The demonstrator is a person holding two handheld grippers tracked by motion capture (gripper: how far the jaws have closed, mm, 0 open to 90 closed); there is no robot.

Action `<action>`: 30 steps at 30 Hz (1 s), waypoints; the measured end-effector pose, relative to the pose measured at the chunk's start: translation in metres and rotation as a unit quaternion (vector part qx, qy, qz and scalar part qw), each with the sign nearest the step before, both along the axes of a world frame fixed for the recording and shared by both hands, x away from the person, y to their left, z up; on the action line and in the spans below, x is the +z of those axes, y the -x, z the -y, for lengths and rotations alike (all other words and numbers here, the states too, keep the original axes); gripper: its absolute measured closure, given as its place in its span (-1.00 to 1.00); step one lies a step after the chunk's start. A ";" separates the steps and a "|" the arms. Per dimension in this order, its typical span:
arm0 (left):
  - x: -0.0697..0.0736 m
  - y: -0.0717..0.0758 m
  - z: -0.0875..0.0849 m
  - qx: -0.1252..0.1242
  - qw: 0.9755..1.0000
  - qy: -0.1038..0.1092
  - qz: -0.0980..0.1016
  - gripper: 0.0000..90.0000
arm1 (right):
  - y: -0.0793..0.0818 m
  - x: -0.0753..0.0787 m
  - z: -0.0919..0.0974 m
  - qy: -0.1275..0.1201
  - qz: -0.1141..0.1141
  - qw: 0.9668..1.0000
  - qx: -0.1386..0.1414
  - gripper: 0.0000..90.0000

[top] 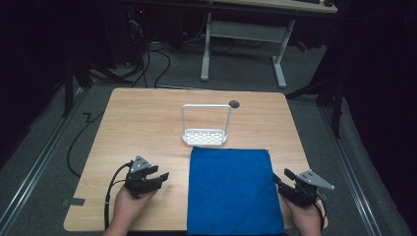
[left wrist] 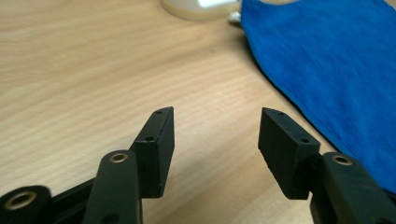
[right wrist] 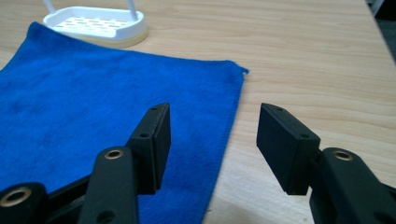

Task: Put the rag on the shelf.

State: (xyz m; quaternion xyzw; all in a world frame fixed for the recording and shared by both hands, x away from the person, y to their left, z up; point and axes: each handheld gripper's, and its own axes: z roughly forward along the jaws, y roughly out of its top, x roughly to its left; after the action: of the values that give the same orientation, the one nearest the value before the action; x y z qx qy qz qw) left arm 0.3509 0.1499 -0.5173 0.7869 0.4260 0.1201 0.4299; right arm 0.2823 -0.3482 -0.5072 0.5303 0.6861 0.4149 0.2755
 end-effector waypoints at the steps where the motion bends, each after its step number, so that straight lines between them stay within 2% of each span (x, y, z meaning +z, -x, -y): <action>1: 0.001 0.000 0.000 0.005 1.000 0.001 0.006 0.03 | 0.000 0.000 0.000 0.000 0.000 1.000 0.000 0.00; 2: 0.001 0.000 0.002 0.006 1.000 -0.005 0.010 0.02 | -0.001 0.000 -0.002 -0.005 -0.003 1.000 0.003 0.00; 6: 0.001 0.002 0.007 0.007 0.999 -0.026 0.029 -0.03 | -0.005 0.000 -0.003 0.022 0.000 1.000 0.010 0.02; 8: 0.000 0.004 0.009 0.010 0.999 -0.036 0.038 -0.08 | -0.005 -0.001 -0.001 0.017 -0.005 1.000 0.009 0.02; 12: -0.001 0.006 0.013 0.009 0.998 -0.041 0.050 -0.13 | -0.005 -0.001 0.005 0.014 -0.001 1.000 0.003 0.02; 17: -0.002 0.007 0.015 0.010 0.998 -0.034 0.057 -0.16 | -0.006 0.000 0.006 0.010 0.005 1.000 -0.003 0.02; 18: -0.002 0.007 0.016 0.010 0.998 -0.033 0.058 -0.16 | -0.006 0.001 0.005 0.015 0.012 1.000 -0.008 0.02; 22: -0.002 0.007 0.019 0.008 0.998 -0.028 0.062 -0.15 | -0.007 0.004 0.006 0.020 0.014 1.000 -0.006 0.02; 30: 0.000 0.003 0.033 0.007 0.997 -0.026 0.076 -0.14 | -0.007 0.006 0.009 0.023 0.016 1.000 -0.001 -0.11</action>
State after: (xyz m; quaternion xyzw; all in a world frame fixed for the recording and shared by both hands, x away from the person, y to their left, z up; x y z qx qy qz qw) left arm 0.3480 0.1166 -0.5175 0.7837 0.3941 0.1938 0.4393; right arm 0.2895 -0.3568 -0.5011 0.5176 0.6908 0.4071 0.2986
